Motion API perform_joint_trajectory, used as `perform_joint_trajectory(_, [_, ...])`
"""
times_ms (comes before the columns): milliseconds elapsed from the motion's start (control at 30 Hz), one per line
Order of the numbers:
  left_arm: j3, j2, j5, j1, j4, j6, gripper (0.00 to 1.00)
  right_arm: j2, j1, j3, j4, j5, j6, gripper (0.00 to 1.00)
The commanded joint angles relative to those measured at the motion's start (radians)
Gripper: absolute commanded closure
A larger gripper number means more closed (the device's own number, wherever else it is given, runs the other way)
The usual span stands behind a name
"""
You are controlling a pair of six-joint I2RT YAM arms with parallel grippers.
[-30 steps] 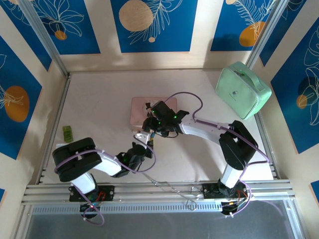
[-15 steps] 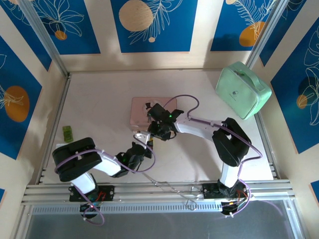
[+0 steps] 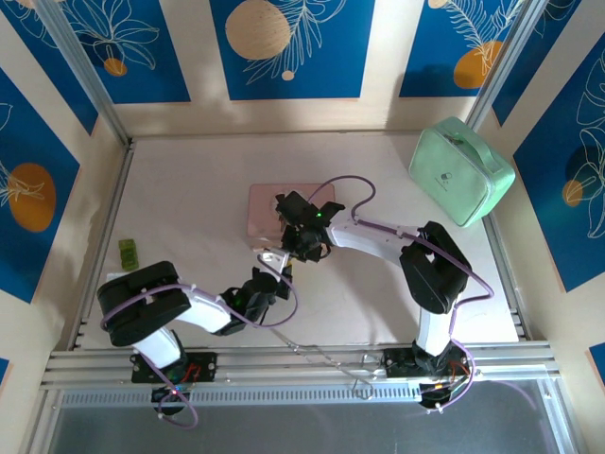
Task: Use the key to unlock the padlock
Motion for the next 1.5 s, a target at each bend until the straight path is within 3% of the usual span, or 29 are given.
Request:
perform_joint_trajectory(0, [0.039,-0.02,-0.051,0.003,-0.01,0.032,1.0,0.022,0.013,-0.008,-0.077,0.015,-0.015,0.97])
perform_joint_trajectory(167, [0.061,-0.02,-0.059,0.001,-0.04,0.024,1.0,0.017,0.003,-0.042,-0.05,0.005,-0.014,1.0])
perform_joint_trajectory(267, [0.071,-0.033,-0.072,-0.003,-0.084,0.008,0.61,0.002,0.001,-0.079,-0.015,0.016,-0.014,1.0])
perform_joint_trajectory(300, [0.069,-0.039,-0.088,-0.009,-0.091,0.004,0.52,-0.005,-0.001,-0.094,0.001,0.02,-0.012,1.0])
perform_joint_trajectory(400, [0.055,-0.06,-0.102,-0.016,-0.111,-0.017,0.42,-0.031,-0.002,-0.147,0.079,0.031,-0.017,1.0])
perform_joint_trajectory(567, [0.003,-0.18,-0.086,-0.017,-0.223,-0.118,0.38,-0.073,-0.001,-0.214,0.175,0.06,-0.05,1.0])
perform_joint_trajectory(633, [-0.014,-0.27,-0.109,-0.017,-0.345,-0.187,0.36,-0.088,-0.001,-0.236,0.191,0.074,-0.053,1.0])
perform_joint_trajectory(767, [0.095,-0.494,-0.191,0.006,-0.945,-0.385,0.36,-0.128,0.002,-0.295,0.25,0.098,-0.068,1.0])
perform_joint_trajectory(900, [0.221,-0.617,-0.066,0.158,-1.337,-0.499,0.35,-0.164,0.012,-0.36,0.343,0.126,-0.119,1.0])
perform_joint_trajectory(1067, [0.315,-0.656,0.032,0.251,-1.388,-0.405,0.33,-0.224,0.007,-0.496,0.562,0.117,-0.193,1.0])
perform_joint_trajectory(1267, [0.453,-0.512,0.1,0.308,-1.397,-0.31,0.28,-0.234,0.001,-0.525,0.636,0.058,-0.296,1.0])
perform_joint_trajectory(1467, [0.495,-0.43,0.235,0.391,-1.367,-0.324,0.19,-0.227,-0.006,-0.565,0.706,0.061,-0.316,1.0])
